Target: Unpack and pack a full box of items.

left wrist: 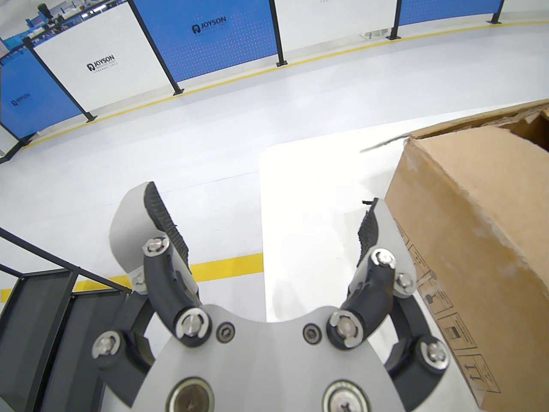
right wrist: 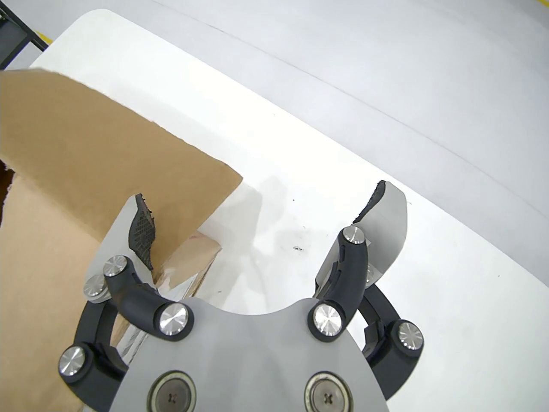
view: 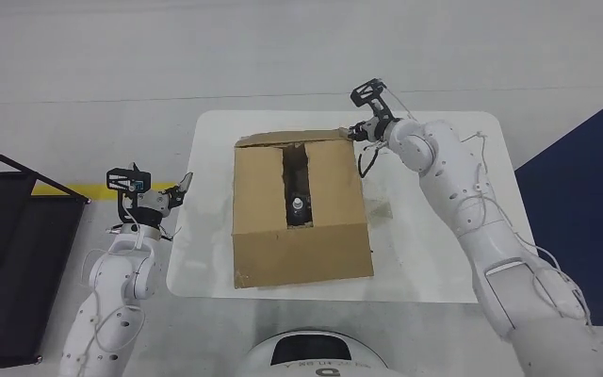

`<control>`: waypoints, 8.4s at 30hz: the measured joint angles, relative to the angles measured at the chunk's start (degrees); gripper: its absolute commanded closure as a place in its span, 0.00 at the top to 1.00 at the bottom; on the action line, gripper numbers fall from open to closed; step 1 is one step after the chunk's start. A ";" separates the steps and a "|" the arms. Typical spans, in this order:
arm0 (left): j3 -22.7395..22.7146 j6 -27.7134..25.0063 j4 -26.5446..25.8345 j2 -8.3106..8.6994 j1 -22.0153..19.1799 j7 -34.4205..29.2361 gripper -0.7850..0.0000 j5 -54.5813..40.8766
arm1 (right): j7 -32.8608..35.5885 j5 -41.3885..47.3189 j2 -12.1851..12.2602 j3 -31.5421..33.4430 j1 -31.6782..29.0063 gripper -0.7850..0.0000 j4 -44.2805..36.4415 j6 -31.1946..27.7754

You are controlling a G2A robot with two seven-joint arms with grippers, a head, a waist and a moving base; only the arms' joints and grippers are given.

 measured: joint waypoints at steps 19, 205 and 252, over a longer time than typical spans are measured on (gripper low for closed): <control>0.00 0.00 0.00 0.00 0.00 0.00 1.00 0.00 | -7.46 2.55 4.55 12.87 -18.79 1.00 -32.51 -13.91; 45.73 5.70 4.82 -13.22 -34.93 -19.88 1.00 30.76 | -41.34 -11.51 4.69 50.77 -70.28 1.00 -59.51 -14.23; -2.83 -3.19 -2.15 -8.40 -9.76 -14.97 1.00 -1.73 | 11.37 4.39 3.61 1.58 -13.42 1.00 -33.31 -32.91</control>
